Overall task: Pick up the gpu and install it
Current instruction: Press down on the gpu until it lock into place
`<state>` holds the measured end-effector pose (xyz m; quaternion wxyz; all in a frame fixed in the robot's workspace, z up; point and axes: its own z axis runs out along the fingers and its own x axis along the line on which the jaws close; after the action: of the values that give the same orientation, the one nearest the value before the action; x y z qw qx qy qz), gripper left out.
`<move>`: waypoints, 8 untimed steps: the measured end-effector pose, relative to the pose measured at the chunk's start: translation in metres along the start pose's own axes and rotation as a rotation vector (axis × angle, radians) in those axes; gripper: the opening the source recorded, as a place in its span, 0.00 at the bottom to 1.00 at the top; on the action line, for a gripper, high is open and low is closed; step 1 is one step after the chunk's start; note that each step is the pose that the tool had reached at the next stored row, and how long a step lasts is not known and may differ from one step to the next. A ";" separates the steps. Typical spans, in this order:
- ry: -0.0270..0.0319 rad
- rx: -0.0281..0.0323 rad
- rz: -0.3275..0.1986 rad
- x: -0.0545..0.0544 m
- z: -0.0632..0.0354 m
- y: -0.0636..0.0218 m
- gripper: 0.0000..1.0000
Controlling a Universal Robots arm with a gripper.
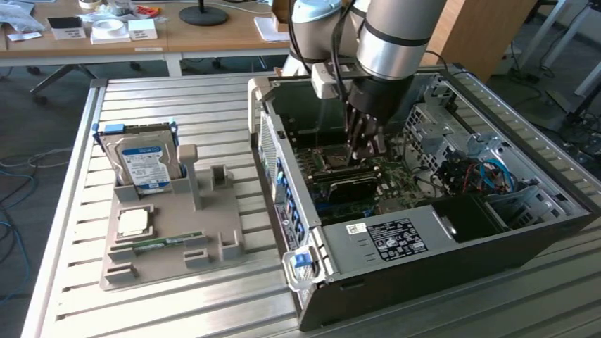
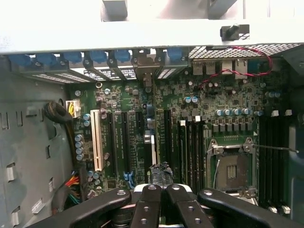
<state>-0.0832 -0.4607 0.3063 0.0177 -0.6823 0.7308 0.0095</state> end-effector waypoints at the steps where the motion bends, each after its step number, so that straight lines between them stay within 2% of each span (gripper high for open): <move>1: -0.0002 -0.0003 0.000 0.000 0.0017 0.0000 0.11; 6: 0.0003 -0.0013 0.000 -0.001 0.0060 0.0003 0.11; 8: -0.0018 -0.0013 0.001 -0.001 0.0064 0.0009 0.11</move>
<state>-0.0839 -0.4592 0.2999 0.0179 -0.6821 0.7310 0.0106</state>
